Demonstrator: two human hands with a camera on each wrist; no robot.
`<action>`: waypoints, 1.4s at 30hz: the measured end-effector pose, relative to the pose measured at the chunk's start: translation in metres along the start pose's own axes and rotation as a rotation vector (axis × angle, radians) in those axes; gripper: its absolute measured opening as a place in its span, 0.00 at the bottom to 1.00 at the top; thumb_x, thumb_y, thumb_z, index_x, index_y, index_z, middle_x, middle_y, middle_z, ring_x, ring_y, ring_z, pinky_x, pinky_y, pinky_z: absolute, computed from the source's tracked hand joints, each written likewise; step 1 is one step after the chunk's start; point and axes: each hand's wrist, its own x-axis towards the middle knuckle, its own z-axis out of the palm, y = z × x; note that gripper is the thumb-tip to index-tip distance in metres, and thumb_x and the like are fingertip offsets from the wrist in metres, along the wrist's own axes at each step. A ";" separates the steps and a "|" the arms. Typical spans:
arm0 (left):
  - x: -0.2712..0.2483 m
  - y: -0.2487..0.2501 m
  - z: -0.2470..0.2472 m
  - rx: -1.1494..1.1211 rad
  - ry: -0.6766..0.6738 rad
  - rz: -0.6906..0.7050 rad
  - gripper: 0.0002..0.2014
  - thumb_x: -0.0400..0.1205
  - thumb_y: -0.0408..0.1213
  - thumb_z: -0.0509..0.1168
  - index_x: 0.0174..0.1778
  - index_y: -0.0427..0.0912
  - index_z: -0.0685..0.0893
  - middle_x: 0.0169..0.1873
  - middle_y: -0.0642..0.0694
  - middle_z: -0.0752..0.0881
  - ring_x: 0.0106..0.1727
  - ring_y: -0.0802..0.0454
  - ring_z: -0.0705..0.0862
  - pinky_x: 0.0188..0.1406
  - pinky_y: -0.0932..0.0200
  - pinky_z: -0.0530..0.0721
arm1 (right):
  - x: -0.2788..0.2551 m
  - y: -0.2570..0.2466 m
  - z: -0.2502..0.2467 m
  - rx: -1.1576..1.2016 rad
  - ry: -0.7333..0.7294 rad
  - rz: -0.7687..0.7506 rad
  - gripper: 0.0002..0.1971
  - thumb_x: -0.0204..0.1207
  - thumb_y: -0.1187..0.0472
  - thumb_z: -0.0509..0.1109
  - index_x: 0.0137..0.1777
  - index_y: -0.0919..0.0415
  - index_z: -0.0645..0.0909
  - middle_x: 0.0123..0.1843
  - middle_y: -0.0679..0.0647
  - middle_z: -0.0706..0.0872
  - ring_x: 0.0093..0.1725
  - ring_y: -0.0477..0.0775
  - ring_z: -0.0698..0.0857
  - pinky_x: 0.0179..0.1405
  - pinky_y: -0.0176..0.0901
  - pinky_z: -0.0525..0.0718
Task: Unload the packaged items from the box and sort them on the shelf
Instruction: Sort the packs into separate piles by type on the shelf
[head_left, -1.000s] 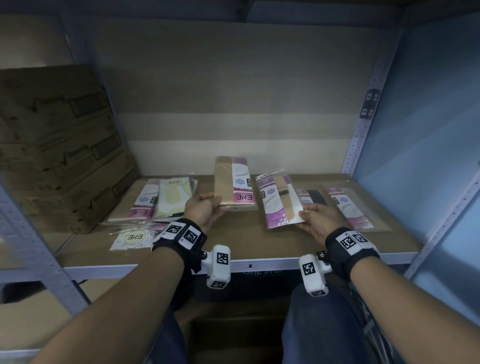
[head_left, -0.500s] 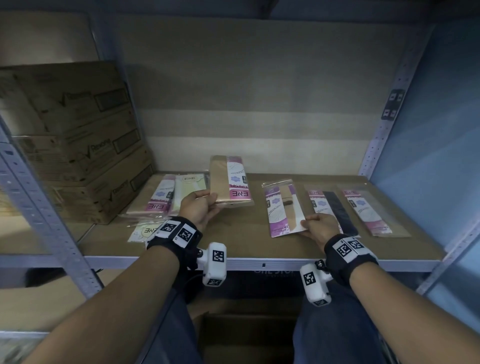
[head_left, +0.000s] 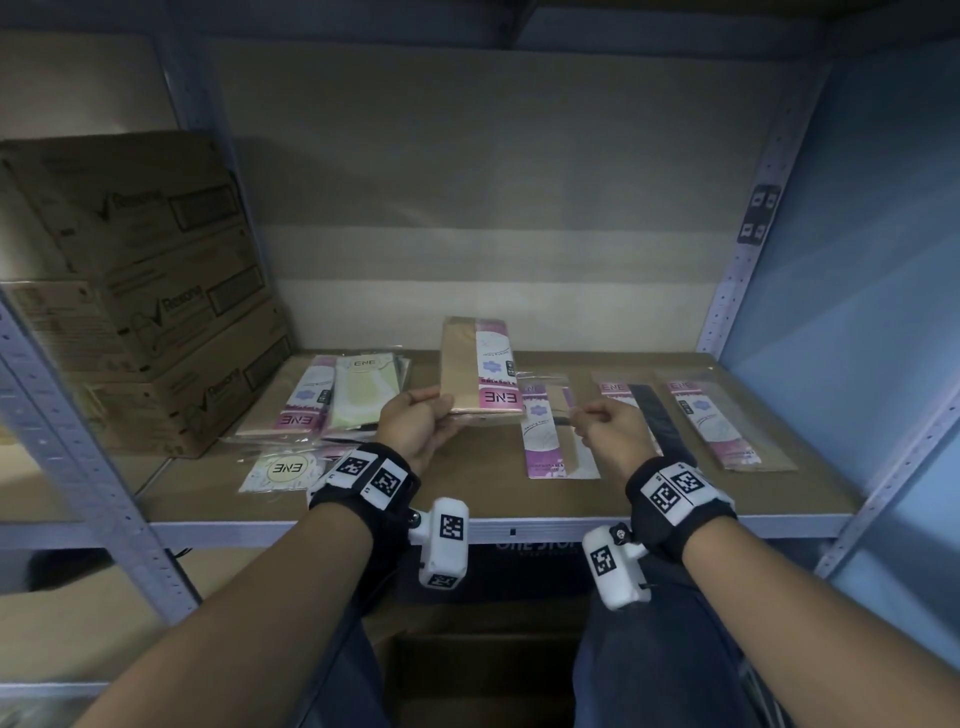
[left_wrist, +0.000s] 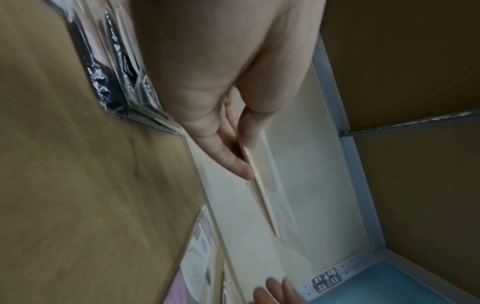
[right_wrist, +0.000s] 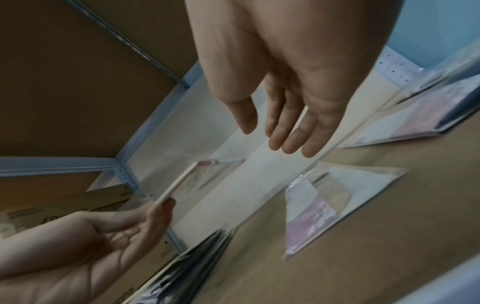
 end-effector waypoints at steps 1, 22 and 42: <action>-0.002 -0.001 0.003 0.005 -0.011 -0.005 0.13 0.81 0.21 0.62 0.62 0.31 0.74 0.51 0.35 0.84 0.47 0.43 0.87 0.39 0.56 0.91 | -0.001 -0.003 0.003 0.035 -0.048 -0.002 0.03 0.75 0.59 0.73 0.47 0.57 0.84 0.49 0.57 0.89 0.50 0.57 0.87 0.60 0.52 0.84; 0.008 0.019 -0.012 0.641 0.265 0.424 0.07 0.78 0.28 0.66 0.45 0.45 0.84 0.44 0.46 0.86 0.46 0.47 0.84 0.54 0.52 0.84 | -0.016 -0.036 -0.018 0.170 -0.366 0.109 0.07 0.79 0.71 0.59 0.45 0.69 0.79 0.39 0.59 0.85 0.40 0.56 0.85 0.43 0.47 0.85; 0.010 0.022 -0.041 0.205 0.100 0.099 0.03 0.81 0.28 0.66 0.47 0.37 0.84 0.45 0.39 0.88 0.42 0.45 0.87 0.48 0.46 0.87 | -0.027 -0.048 -0.035 0.257 -0.231 0.117 0.13 0.81 0.51 0.62 0.59 0.57 0.79 0.48 0.56 0.85 0.48 0.57 0.84 0.46 0.51 0.82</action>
